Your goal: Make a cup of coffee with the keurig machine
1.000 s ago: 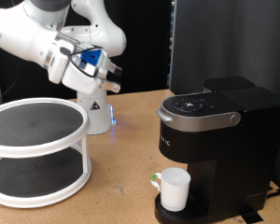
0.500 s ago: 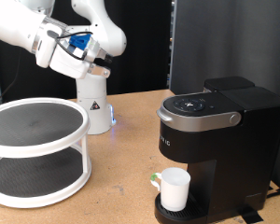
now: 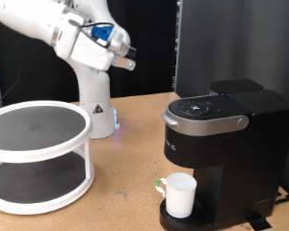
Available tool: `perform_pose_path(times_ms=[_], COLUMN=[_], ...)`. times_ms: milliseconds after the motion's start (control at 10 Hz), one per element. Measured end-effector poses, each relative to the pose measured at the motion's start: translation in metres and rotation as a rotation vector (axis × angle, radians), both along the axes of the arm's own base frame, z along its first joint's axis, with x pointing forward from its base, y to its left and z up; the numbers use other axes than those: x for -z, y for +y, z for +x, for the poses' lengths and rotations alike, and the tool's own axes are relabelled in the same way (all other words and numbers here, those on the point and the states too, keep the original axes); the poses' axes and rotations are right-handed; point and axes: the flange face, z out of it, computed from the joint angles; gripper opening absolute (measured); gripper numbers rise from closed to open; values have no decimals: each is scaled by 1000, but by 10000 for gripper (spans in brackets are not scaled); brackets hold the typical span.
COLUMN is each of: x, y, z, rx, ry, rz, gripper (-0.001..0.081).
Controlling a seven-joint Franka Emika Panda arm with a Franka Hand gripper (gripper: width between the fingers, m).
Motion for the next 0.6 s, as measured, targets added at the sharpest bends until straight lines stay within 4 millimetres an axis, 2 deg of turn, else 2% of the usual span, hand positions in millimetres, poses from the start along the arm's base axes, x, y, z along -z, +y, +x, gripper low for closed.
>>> perform_pose_path(times_ms=[300,500,600], x=[-25,-27,-24], y=[36,40,41], z=[16,18,15], rx=[-73,-81,-142], ry=[-45,-43,-50], rz=[-75,-96,-158], gripper=[805,805,805])
